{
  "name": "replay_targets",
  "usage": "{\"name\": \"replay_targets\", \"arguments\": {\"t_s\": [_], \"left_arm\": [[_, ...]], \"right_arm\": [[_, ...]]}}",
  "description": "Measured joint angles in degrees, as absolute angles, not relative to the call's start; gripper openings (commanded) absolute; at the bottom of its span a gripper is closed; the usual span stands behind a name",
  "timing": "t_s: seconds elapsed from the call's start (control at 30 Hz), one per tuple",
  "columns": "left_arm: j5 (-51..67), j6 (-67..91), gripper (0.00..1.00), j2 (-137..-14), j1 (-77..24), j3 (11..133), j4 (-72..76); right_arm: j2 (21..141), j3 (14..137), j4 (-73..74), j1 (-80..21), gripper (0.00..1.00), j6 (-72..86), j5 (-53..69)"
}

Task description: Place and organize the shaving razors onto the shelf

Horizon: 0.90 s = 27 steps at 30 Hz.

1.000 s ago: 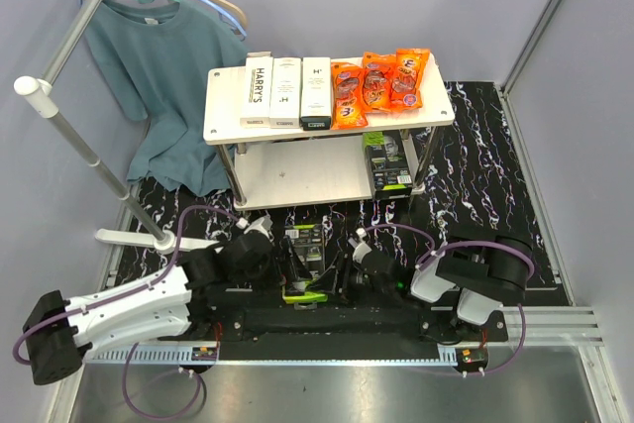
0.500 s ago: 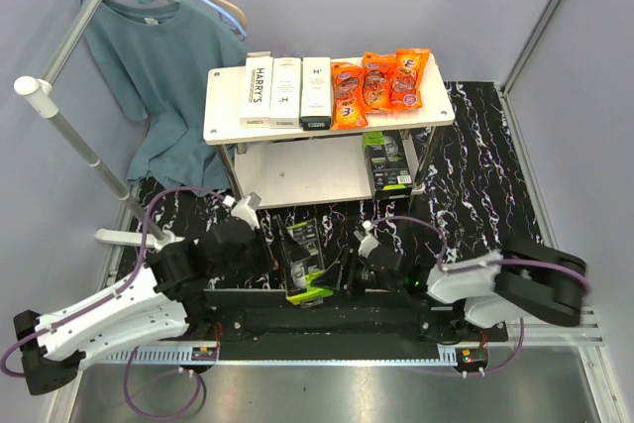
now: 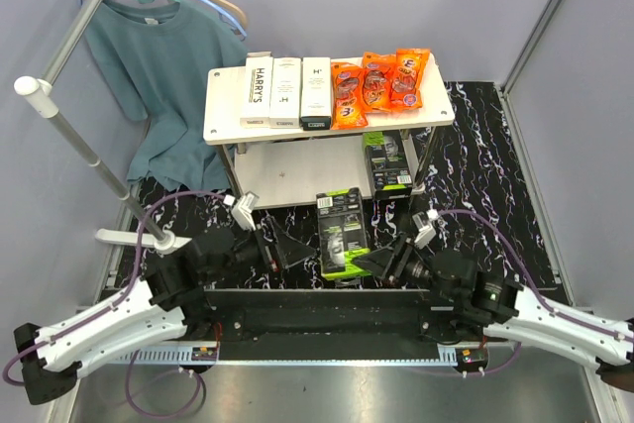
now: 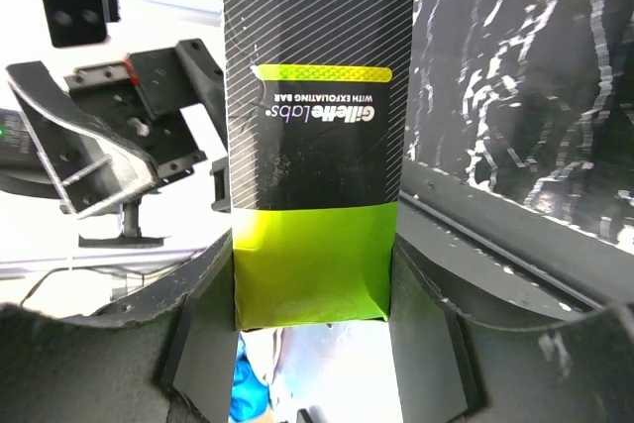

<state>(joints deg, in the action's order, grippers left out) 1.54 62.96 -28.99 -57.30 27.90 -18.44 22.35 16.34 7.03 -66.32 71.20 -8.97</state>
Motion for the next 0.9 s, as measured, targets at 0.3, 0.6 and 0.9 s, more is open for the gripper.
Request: {"name": "replay_targets", "arguments": {"t_s": [0.3,0.6,0.9], "left_arm": [[8.10,63.20,0.99,-36.88,-57.41,25.56,-1.43],[8.97,65.08,0.98,-43.33,-61.04,23.00,8.97],[9.02,70.48,0.95,-49.69,-62.63,17.50,22.76]], "right_arm": [[11.49,16.58,20.12,-66.32,0.17,70.65,-13.89],[14.41,19.57,19.75,-66.32,0.17,68.42,-14.37],[17.02,22.04,15.62,-66.32,0.17,66.28,-14.28]]}}
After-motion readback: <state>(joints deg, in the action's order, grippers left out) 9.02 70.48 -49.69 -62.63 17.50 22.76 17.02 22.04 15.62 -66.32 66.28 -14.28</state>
